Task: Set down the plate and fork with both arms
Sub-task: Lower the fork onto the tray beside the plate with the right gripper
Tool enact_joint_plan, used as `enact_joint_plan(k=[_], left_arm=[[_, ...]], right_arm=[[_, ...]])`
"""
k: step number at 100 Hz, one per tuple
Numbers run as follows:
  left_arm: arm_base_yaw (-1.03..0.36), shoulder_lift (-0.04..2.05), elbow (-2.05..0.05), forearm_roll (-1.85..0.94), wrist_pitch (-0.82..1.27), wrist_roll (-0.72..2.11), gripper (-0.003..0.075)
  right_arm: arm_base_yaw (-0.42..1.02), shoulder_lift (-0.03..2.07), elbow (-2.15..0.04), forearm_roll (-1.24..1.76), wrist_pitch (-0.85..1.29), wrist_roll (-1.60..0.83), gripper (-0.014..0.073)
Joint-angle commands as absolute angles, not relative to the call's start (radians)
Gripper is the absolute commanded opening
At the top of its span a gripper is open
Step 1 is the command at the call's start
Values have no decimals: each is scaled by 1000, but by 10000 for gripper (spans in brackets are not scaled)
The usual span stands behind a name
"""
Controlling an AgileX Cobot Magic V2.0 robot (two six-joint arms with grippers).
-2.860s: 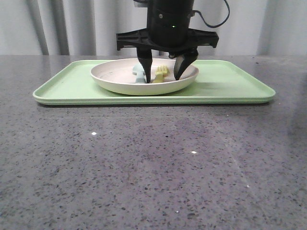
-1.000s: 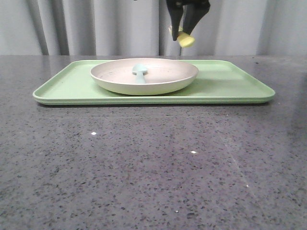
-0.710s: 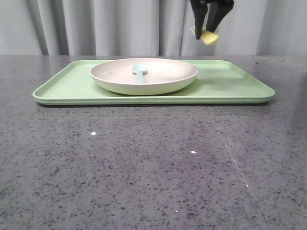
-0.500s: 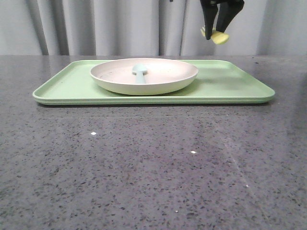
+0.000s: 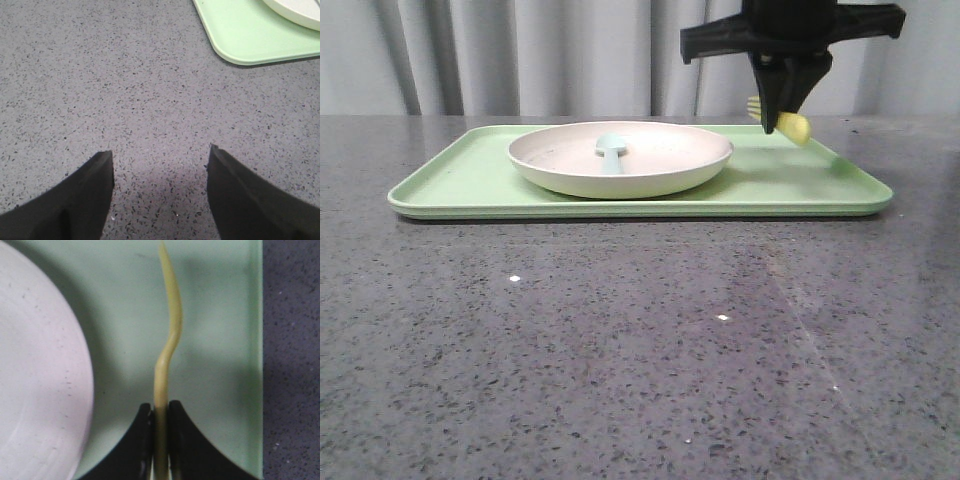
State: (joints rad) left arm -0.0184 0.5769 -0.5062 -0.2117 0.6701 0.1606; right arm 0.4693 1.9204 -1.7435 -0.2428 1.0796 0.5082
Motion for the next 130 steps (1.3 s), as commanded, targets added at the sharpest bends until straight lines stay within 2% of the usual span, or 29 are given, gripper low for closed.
enact_joint_plan(k=[1,99,130], left_arm=[[-18,579,-532,-227,605,152,410],[-18,579,-532,-227,604,152,410],[-18,579,-532,-227,604,152,410]], right_arm=[[462,1868,-1732,-272,1022,499,-69],[462,1891,-1677,-223,930,499,-69],[454,1891,-1598,-195,868,499,-69]])
